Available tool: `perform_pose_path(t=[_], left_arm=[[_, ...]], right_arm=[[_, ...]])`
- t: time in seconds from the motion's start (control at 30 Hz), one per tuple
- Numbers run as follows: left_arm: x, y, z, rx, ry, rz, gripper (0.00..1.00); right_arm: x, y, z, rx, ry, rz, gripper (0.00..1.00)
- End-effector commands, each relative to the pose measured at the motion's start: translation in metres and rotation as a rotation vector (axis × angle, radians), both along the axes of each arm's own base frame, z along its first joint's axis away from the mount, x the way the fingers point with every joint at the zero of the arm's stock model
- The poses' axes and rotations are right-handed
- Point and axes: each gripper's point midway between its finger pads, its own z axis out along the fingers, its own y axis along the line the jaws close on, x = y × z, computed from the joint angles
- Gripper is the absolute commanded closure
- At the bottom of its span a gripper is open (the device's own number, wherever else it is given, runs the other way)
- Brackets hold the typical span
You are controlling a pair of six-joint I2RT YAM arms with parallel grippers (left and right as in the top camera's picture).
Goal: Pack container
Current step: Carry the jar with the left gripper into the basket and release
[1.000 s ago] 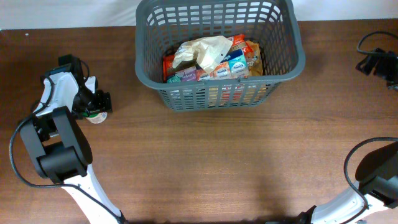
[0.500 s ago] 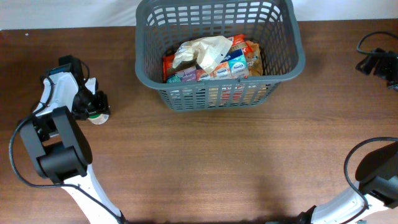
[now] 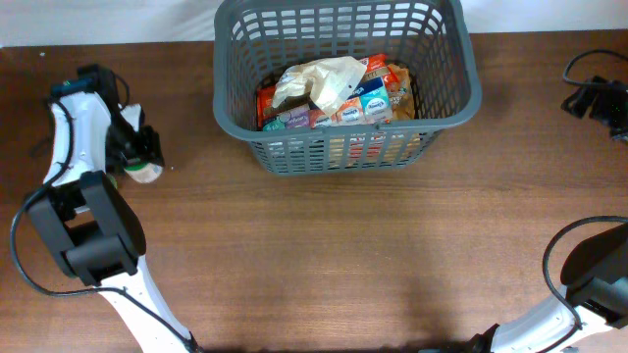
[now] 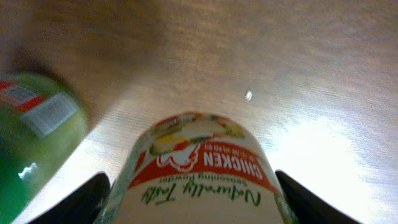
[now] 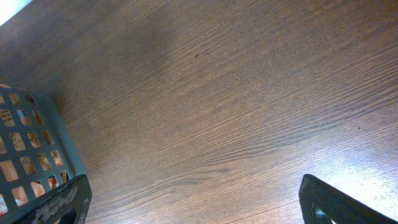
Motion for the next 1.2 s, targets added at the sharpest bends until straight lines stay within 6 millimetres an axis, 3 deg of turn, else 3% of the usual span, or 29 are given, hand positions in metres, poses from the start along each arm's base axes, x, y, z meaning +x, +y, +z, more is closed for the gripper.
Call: perform_pose_path(t=[0.0,0.23,0.27,0.37,0.5,0.6,0.67,0.77,0.87,0.97,1.1,1.17], left_arm=[[0.018,0.004,0.042,0.004,-0.090,0.006,0.98],[0.046,-0.003,0.141,0.022,-0.315,-0.019,0.98],[0.054,-0.008,0.172,0.045,-0.399,-0.039,0.98],[0.066,-0.033,0.233,0.087,-0.581,-0.146,0.98],[0.073,-0.088,0.314,0.148,-0.842,-0.335,0.98],[0.071,-0.139,0.353,0.166,-0.984,-0.488,0.98],[0.068,-0.174,0.366,0.163,-1.037,-0.594,0.98],[0.062,-0.235,0.367,0.160,-1.063,-0.808,0.98],[0.058,-0.292,0.350,0.156,-1.045,-1.027,0.98],[0.055,-0.345,0.321,0.160,-0.998,-1.252,0.98],[0.056,-0.408,0.264,0.162,-0.912,-1.519,0.98],[0.060,-0.428,0.235,0.160,-0.872,-1.600,0.98]], right_arm=[[0.000,0.003,0.006,0.003,-0.015,-0.001,0.01],[0.000,0.003,0.006,0.003,-0.015,-0.001,0.01],[0.000,0.003,0.006,0.003,-0.015,-0.001,0.01],[0.000,0.003,0.006,0.003,-0.015,-0.001,0.01],[0.000,0.003,0.006,0.003,-0.015,-0.001,0.01],[0.000,0.003,0.006,0.003,-0.015,-0.001,0.01],[0.000,0.003,0.006,0.003,-0.015,-0.001,0.01],[0.000,0.003,0.006,0.003,-0.015,-0.001,0.01],[0.000,0.003,0.006,0.003,-0.015,-0.001,0.01],[0.000,0.003,0.006,0.003,-0.015,-0.001,0.01],[0.000,0.003,0.006,0.003,-0.015,-0.001,0.01],[0.000,0.003,0.006,0.003,-0.015,-0.001,0.01]])
